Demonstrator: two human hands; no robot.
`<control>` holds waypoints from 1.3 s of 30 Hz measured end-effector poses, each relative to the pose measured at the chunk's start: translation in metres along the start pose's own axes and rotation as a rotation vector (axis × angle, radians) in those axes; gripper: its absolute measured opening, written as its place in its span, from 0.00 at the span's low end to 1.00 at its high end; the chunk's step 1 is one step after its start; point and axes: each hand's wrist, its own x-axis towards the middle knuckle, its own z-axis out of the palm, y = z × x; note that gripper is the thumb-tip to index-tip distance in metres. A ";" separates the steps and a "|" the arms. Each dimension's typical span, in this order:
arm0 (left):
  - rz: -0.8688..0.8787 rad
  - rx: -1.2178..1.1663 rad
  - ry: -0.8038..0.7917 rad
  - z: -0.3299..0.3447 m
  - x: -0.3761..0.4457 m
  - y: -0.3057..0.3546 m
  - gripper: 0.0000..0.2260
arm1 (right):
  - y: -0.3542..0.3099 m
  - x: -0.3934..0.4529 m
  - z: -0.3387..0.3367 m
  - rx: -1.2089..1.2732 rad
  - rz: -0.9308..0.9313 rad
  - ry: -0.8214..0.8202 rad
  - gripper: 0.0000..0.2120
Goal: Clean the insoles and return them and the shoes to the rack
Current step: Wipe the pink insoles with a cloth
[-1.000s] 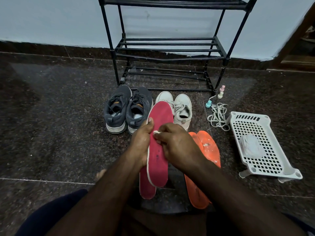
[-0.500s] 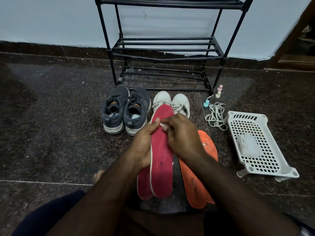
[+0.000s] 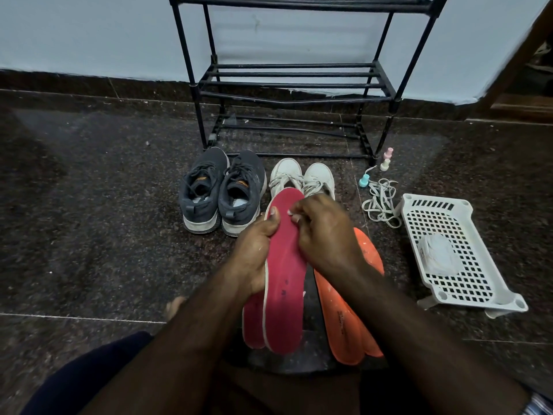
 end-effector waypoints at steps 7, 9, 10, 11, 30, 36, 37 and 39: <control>0.008 -0.043 -0.023 0.001 -0.003 0.003 0.19 | 0.004 0.006 -0.003 -0.013 0.008 -0.042 0.05; 0.003 -0.044 0.011 0.001 -0.002 0.005 0.20 | -0.003 -0.003 0.000 -0.035 -0.031 -0.120 0.06; 0.007 -0.046 0.028 0.000 -0.001 0.007 0.20 | -0.009 -0.008 0.001 -0.026 -0.052 -0.178 0.07; 0.007 -0.055 0.041 -0.001 0.001 0.008 0.21 | -0.014 -0.013 0.001 -0.006 -0.069 -0.240 0.07; 0.058 -0.105 0.112 -0.001 -0.006 0.025 0.29 | -0.032 -0.013 -0.009 0.134 0.123 -0.254 0.03; 0.038 -0.114 0.136 -0.002 -0.006 0.028 0.30 | -0.040 -0.024 -0.005 0.181 0.151 -0.377 0.05; 0.046 -0.120 0.146 -0.004 -0.004 0.030 0.31 | -0.038 -0.024 -0.006 0.247 0.188 -0.442 0.04; 0.056 -0.141 0.132 -0.005 -0.005 0.034 0.33 | -0.034 -0.017 -0.012 0.440 0.257 -0.445 0.05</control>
